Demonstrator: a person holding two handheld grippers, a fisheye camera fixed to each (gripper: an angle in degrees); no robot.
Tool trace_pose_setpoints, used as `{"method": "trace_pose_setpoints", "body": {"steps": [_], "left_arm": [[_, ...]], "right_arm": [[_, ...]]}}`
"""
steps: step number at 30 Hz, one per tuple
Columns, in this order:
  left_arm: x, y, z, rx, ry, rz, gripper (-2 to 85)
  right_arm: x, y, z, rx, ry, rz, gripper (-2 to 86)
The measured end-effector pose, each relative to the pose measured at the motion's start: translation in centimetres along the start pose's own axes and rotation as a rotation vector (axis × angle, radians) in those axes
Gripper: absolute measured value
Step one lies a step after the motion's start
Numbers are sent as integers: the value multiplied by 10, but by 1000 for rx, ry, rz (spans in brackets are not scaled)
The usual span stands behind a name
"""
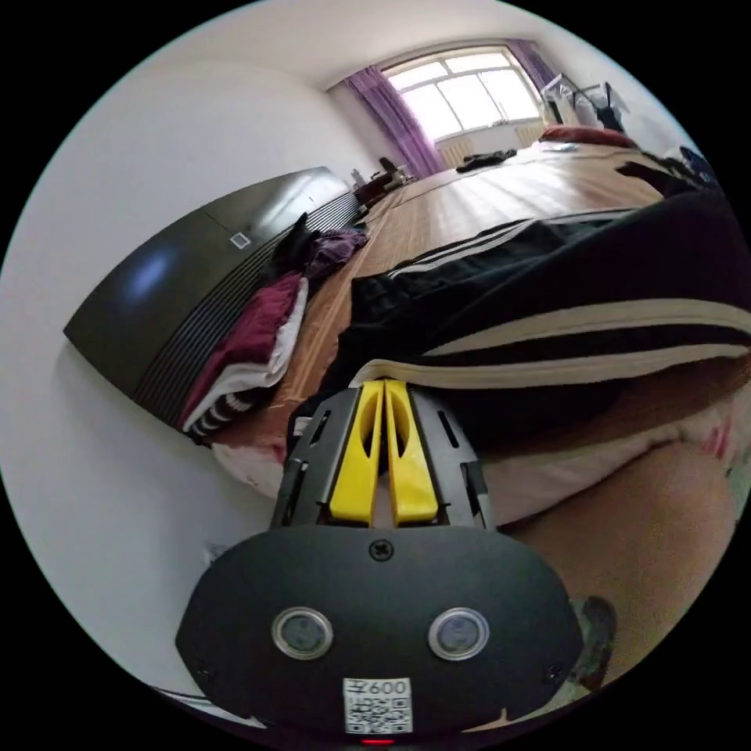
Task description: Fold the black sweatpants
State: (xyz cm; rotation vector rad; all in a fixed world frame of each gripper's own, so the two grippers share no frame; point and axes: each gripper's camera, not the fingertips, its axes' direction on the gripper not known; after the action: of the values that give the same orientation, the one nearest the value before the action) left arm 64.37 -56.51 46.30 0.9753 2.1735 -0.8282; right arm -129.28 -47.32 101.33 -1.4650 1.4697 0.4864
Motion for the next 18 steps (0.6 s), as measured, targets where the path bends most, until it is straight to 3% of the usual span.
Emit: {"method": "trace_pose_setpoints", "body": {"steps": [1, 3, 5, 8, 12, 15, 18], "left_arm": [[-31, 6, 16, -44, 23, -29, 8], [-90, 13, 21, -86, 91, -161, 8], [-168, 58, -25, 108, 198, -417, 8], [-222, 136, -69, 262, 267, -664, 8], [-225, 198, -81, 238, 239, -702, 7], [-207, 234, -86, 256, 108, -665, 7], [-214, 268, -68, 219, 109, -758, 6]], "right_arm": [[-8, 18, 6, 22, -142, 39, -7], [-10, 35, 6, 27, -191, 116, -7], [9, 46, -13, 72, -145, 229, -6], [66, 47, -51, 244, -91, 403, 2], [159, 33, -67, 465, -181, 657, 59], [224, -16, -41, 427, -422, 733, 86], [237, -85, -13, 262, -386, 680, 87]]}}
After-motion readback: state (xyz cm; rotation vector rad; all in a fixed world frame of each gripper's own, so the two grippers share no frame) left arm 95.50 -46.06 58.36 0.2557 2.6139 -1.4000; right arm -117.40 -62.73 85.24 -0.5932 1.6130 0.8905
